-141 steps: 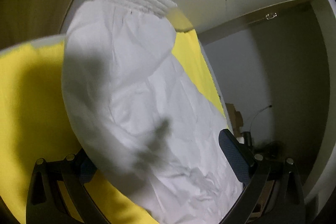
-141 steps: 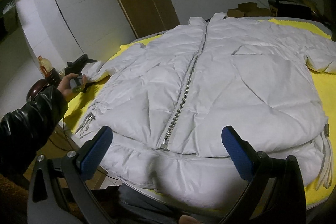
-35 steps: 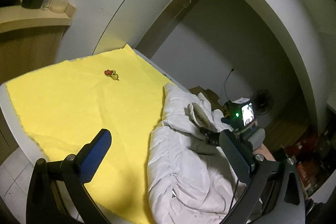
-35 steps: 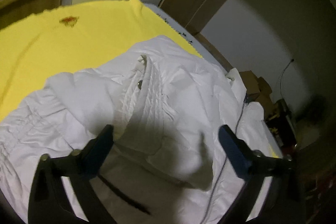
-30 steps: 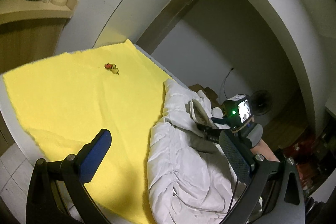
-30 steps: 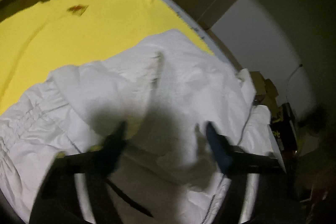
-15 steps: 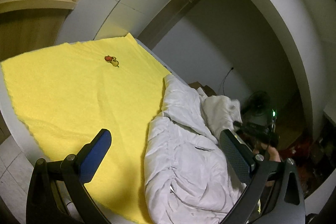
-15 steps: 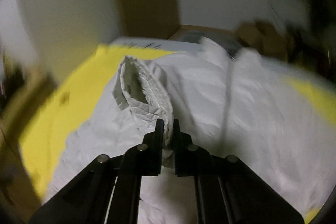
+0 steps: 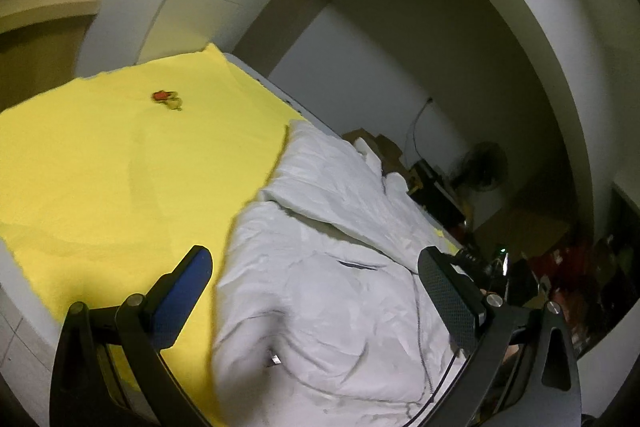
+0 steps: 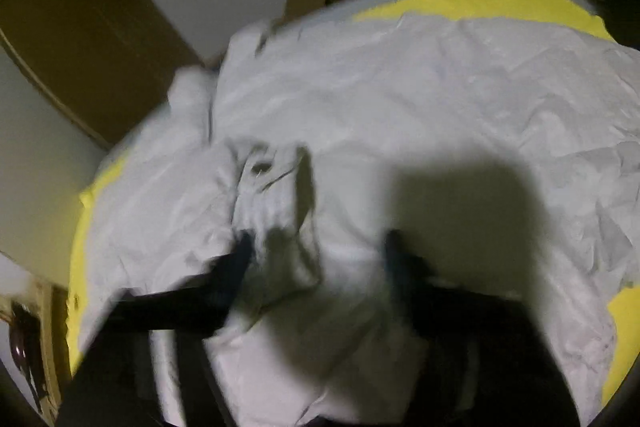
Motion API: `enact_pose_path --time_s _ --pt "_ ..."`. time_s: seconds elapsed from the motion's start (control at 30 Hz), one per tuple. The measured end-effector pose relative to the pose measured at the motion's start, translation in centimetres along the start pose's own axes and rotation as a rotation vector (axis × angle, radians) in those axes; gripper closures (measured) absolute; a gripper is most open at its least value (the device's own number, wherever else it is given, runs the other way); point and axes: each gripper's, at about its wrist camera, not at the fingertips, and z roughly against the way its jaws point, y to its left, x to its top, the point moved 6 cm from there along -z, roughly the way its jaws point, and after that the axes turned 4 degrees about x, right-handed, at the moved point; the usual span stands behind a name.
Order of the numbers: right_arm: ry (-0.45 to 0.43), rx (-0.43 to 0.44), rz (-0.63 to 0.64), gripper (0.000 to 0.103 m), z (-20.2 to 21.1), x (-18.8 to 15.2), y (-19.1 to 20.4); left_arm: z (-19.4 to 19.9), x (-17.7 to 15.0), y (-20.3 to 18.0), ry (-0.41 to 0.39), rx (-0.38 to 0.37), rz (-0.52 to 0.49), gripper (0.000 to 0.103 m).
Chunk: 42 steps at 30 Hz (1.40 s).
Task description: Fold large clothes
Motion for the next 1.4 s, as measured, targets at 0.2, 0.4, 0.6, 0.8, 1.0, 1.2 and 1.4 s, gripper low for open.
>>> enact_pose_path --time_s 0.2,0.4,0.6,0.8,1.0,1.2,1.4 --pt "-0.116 0.075 -0.038 0.027 6.7 0.5 -2.9 -3.2 -0.3 -7.2 0.091 -0.001 -0.194 0.0" --pt "-0.197 0.098 -0.12 0.023 14.0 -0.1 -11.9 -12.0 -2.2 -19.4 0.339 -0.218 -0.263 0.0" --pt "-0.256 0.008 -0.192 0.023 19.7 -1.5 -21.3 -26.0 -8.5 -33.6 0.538 -0.244 -0.387 0.0" --pt "-0.279 -0.042 -0.405 0.023 23.9 -1.7 -31.1 -38.1 -13.4 -38.8 0.52 -0.03 -0.553 0.0" --pt "-0.386 -0.074 -0.613 0.022 27.8 0.3 -40.5 -43.8 -16.8 -39.1 0.592 -0.014 -0.54 0.0" --pt "-0.333 0.026 -0.666 0.022 25.5 2.9 -42.2 -44.7 -19.9 -38.5 0.501 0.072 -0.741 0.0" --pt "-0.216 0.208 -0.688 0.022 19.5 3.5 -38.3 -44.5 -19.7 -38.0 0.473 0.06 -0.73 0.0"
